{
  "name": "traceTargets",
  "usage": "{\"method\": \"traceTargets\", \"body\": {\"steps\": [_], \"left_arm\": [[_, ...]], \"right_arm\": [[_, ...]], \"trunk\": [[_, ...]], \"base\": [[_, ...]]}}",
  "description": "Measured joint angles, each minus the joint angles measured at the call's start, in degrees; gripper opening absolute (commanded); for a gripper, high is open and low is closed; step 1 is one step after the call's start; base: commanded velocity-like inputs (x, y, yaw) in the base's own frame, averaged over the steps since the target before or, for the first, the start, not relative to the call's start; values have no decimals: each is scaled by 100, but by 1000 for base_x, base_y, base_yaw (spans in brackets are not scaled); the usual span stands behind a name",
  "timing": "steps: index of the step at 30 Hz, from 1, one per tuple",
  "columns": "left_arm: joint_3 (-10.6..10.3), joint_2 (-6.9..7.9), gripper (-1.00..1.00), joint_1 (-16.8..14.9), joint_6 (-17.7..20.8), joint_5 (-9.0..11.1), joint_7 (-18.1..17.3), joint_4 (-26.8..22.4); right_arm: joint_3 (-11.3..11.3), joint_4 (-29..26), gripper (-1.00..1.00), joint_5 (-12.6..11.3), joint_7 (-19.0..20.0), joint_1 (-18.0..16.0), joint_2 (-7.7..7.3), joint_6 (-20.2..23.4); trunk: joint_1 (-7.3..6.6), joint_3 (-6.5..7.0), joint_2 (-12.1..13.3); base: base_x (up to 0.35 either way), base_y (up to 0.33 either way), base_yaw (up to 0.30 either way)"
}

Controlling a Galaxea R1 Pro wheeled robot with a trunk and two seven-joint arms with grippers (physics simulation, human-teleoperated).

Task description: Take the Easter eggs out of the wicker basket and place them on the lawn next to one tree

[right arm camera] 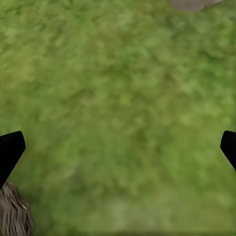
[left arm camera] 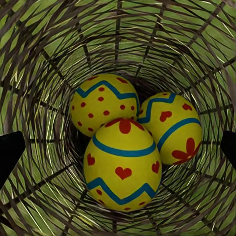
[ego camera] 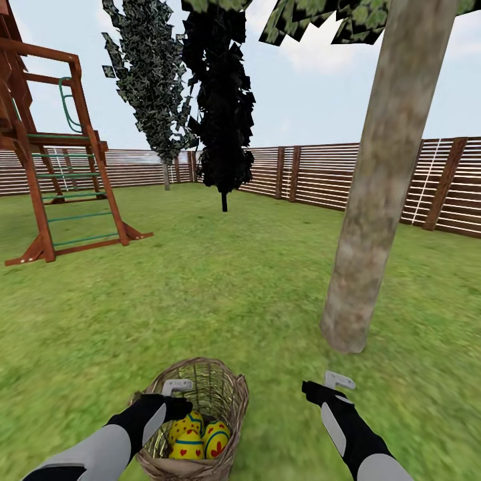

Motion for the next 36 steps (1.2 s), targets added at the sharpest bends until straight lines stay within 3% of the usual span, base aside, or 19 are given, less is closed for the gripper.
{"method": "traceTargets", "body": {"steps": [17, 36], "left_arm": [[0, 0, 100, -1, 2, 0, 5, 0], [0, 0, 100, -1, 2, 0, 1, 0]], "right_arm": [[0, 1, 100, 0, -5, 0, -3, 0], [0, 9, 100, 0, -4, 0, -3, 1]], "trunk": [[-1, 0, 0], [0, 0, 0]], "base": [[101, 12, 0], [8, 0, 0]]}}
